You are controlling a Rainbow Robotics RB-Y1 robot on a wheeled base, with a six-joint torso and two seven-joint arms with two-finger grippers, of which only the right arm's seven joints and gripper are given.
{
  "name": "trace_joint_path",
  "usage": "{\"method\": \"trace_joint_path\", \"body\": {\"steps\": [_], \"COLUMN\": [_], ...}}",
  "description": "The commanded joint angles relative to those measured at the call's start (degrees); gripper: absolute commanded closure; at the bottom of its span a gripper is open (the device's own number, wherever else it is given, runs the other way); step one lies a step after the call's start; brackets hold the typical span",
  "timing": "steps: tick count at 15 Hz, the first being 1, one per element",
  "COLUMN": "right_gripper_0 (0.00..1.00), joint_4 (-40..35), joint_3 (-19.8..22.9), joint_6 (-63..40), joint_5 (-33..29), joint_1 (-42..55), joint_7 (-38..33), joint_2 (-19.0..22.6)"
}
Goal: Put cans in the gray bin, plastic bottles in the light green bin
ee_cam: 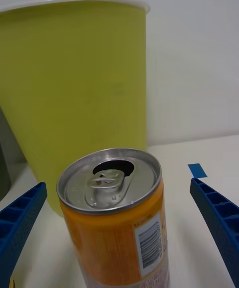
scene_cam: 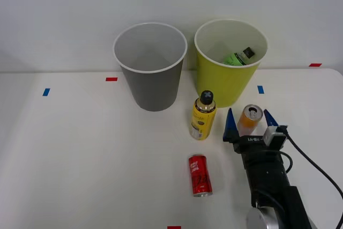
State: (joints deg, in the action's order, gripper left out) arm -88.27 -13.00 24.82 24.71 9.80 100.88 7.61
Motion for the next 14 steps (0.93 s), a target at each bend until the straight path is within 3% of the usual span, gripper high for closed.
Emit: {"method": "trace_joint_path", "body": {"steps": [1,4,5,7,9,14], "right_gripper_0": [0.00,0.00,0.05,0.91,1.00,1.00], "joint_4": [-0.06,-0.06,-0.06,-0.06,-0.06,-0.06], "joint_3": [0.34,0.52,0.52,0.61,0.78,1.13], "joint_6": [-1.00,-1.00,-1.00,-1.00,-1.00,-1.00], "joint_5": [0.43,-0.01,-0.28,-0.45,-0.19,0.43], "joint_1": [-0.93,-1.10,-1.10,-1.10,-1.10,-0.84], "joint_7": [0.98,2.30,2.74,3.53,4.06,5.20], "joint_2": [-0.58,-0.31,-0.14,-0.23,-0.31,-0.67]}}
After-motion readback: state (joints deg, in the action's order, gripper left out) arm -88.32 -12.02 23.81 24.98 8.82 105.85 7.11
